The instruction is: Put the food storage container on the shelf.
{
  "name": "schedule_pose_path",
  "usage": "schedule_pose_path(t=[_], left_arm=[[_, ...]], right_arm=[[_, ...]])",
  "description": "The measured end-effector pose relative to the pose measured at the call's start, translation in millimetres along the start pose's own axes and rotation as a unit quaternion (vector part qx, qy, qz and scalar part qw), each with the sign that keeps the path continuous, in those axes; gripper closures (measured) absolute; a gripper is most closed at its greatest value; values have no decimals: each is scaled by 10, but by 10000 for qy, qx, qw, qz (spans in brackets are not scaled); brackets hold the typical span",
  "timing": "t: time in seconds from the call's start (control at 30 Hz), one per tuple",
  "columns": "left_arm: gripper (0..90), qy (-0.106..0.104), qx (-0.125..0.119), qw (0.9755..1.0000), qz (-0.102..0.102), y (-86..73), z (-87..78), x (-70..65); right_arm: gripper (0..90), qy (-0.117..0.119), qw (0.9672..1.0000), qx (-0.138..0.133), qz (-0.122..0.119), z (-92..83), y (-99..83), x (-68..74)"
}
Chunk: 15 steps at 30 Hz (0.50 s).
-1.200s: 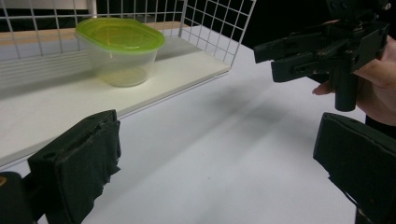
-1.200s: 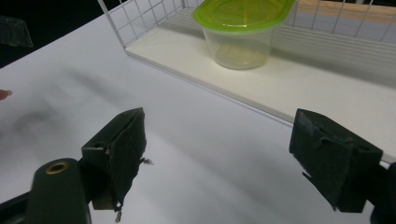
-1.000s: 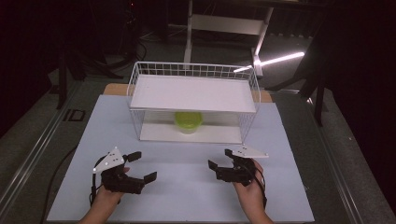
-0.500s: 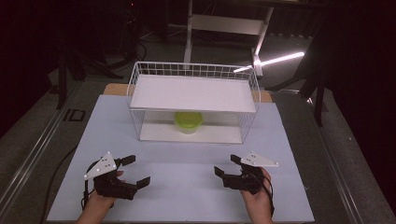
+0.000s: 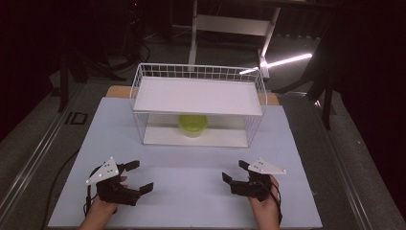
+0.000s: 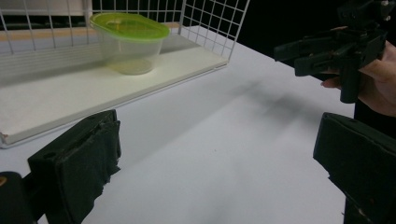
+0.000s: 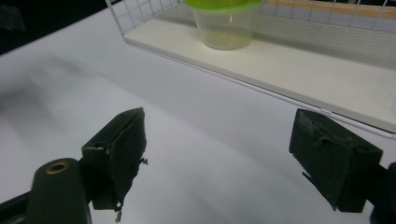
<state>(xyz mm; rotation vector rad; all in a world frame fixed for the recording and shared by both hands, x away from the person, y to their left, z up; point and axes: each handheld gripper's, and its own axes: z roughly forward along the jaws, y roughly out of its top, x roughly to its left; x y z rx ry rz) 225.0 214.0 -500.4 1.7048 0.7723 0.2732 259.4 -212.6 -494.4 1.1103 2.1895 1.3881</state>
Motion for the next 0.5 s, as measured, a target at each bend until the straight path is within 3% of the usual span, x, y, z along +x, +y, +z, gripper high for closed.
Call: schedule_pose_path(t=[0.2, 0.37, 0.5], left_arm=[[17, 4, 9, 10000, 63, 4, 40, -7], [17, -81, -21, 9999, -70, -11, 51, -13], [17, -60, -5, 10000, -59, -16, 53, -20]], right_arm=[[186, 17, 10000, 1, 5, 22, -6, -6], [185, 48, 10000, -4, -28, 43, 0, 7], [185, 42, 10000, -21, -57, 53, 5, 19]])
